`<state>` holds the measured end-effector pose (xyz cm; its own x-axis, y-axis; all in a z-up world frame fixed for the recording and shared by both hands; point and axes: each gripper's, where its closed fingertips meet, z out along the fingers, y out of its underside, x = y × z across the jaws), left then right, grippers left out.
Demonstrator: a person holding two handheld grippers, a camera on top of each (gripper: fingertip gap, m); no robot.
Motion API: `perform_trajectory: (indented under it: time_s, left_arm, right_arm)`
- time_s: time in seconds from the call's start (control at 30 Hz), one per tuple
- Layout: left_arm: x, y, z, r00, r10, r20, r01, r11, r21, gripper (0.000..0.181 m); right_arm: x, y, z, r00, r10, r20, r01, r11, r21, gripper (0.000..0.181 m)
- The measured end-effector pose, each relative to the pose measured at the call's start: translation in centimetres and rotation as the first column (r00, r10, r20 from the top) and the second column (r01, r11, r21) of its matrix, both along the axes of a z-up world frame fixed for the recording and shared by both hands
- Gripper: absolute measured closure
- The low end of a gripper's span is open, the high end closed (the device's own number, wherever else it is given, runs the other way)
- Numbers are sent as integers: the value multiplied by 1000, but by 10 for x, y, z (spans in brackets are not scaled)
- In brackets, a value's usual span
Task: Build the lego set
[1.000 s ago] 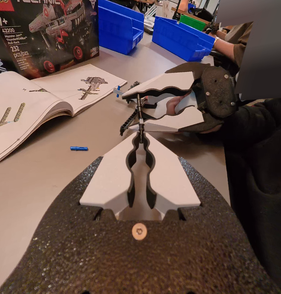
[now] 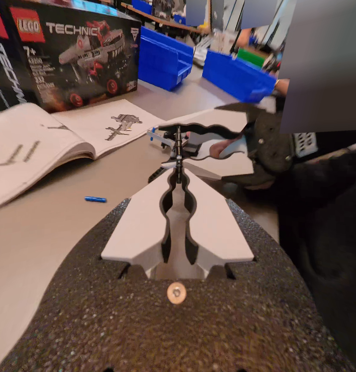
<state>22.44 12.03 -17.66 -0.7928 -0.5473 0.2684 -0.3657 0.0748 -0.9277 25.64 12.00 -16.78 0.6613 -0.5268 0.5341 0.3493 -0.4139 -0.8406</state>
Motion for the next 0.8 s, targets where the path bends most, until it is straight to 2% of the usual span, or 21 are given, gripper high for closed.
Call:
perform_trajectory:
  time_s: [0.07, 0.1, 0.2, 0.3, 0.37, 0.5, 0.6, 0.7, 0.8]
  left_arm:
    - [-2, -3, 6, 998, -25, -58, 19, 994, -107, 179]
    - [-3, -3, 8, 998, -39, -42, 34, 992, -119, 179]
    - [-7, -2, 7, 994, -61, 89, 62, 998, -11, 177]
    - [-10, 2, 6, 980, -79, 180, 63, 994, 93, 165]
    - [-11, 4, 4, 979, -79, 187, 53, 989, 140, 165]
    - [-17, 0, 3, 976, -112, 186, 86, 986, 145, 170]
    - [-24, 5, 0, 964, -163, 208, 115, 968, 223, 156]
    - [-30, 16, 2, 942, -206, 263, 121, 944, 308, 134]
    - [-36, 18, 2, 902, -260, 344, 125, 921, 368, 127]
  right_arm:
    - [-1, -1, 4, 999, 18, -27, -17, 999, 48, 148]
    - [-2, -1, 5, 999, 28, -46, -25, 997, 71, 148]
    - [-3, 1, 2, 995, 66, -74, -61, 995, 77, 148]
    - [-3, 0, 3, 991, 88, -104, -76, 991, 112, 147]
    - [-1, -2, 5, 991, 85, -108, -72, 990, 123, 147]
    - [-12, 8, 2, 984, 153, -92, -145, 985, 95, 147]
    - [-15, 9, -3, 980, 178, -86, -174, 983, 55, 148]
    - [-29, 14, -4, 943, 303, -139, -297, 953, 63, 147]
    - [-51, 19, -14, 850, 462, -255, -465, 884, 50, 147]
